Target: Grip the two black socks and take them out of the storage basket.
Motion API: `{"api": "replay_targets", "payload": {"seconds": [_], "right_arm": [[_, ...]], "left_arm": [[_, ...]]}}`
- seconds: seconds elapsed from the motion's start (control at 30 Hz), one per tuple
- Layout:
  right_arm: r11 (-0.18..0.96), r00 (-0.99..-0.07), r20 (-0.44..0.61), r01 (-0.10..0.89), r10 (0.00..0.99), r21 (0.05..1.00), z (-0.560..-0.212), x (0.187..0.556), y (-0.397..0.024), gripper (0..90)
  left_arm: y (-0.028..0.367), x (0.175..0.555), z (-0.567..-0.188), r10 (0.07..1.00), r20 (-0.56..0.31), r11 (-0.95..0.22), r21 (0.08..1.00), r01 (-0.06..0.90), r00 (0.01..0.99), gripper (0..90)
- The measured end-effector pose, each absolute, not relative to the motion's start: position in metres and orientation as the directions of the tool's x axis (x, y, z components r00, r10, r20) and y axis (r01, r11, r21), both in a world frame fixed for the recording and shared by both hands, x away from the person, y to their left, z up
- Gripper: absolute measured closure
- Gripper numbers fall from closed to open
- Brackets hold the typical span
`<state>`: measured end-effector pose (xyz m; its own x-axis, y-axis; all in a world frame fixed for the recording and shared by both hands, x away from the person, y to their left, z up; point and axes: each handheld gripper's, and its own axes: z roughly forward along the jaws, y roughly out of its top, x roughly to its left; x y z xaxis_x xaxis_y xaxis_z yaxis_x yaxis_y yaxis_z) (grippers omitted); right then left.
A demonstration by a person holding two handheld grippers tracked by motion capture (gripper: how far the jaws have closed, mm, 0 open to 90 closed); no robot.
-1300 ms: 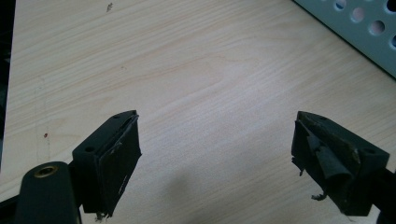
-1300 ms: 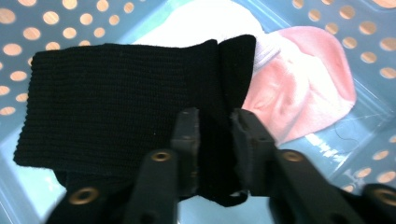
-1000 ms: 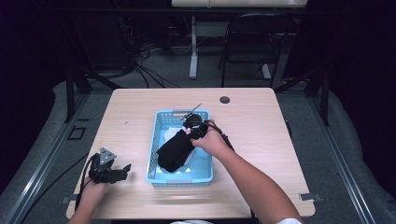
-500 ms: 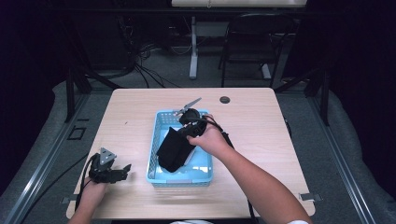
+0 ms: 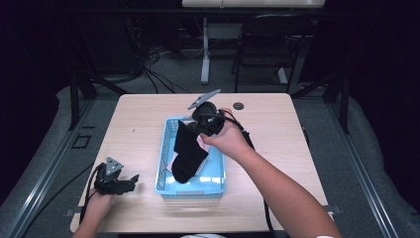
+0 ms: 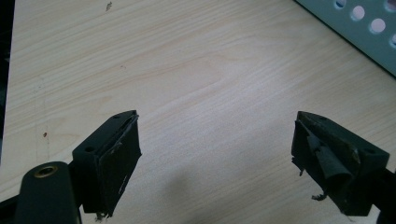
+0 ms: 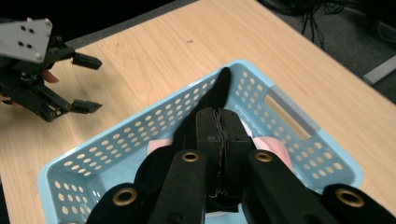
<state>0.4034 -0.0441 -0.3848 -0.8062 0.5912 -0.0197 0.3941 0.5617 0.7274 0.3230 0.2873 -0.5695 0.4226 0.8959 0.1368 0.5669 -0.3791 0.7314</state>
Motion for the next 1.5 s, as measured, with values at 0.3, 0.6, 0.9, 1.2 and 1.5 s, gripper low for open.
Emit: {"api": "replay_targets", "payload": {"seconds": [0.3,0.6,0.9,1.2,1.5], "right_arm": [[0.544,-0.778,-0.064,0.375,0.625,0.751,-0.357,0.400,-0.066,88.5],[0.533,-0.761,-0.085,0.364,0.643,0.764,-0.345,0.391,-0.092,88.5],[0.509,-0.726,-0.100,0.370,0.681,0.777,-0.335,0.376,-0.129,88.5],[0.484,-0.665,-0.122,0.393,0.737,0.782,-0.335,0.356,-0.176,88.5],[0.467,-0.644,-0.098,0.432,0.759,0.771,-0.356,0.351,-0.194,88.5]], "left_arm": [[0.287,0.323,-0.570,0.894,0.139,-0.384,0.728,0.568,0.425,15.5],[0.287,0.323,-0.570,0.895,0.139,-0.383,0.728,0.569,0.425,15.5],[0.287,0.323,-0.570,0.895,0.140,-0.384,0.726,0.571,0.424,15.5],[0.287,0.323,-0.571,0.892,0.147,-0.392,0.720,0.573,0.427,15.5],[0.286,0.323,-0.571,0.893,0.148,-0.392,0.718,0.575,0.424,15.5]]}}
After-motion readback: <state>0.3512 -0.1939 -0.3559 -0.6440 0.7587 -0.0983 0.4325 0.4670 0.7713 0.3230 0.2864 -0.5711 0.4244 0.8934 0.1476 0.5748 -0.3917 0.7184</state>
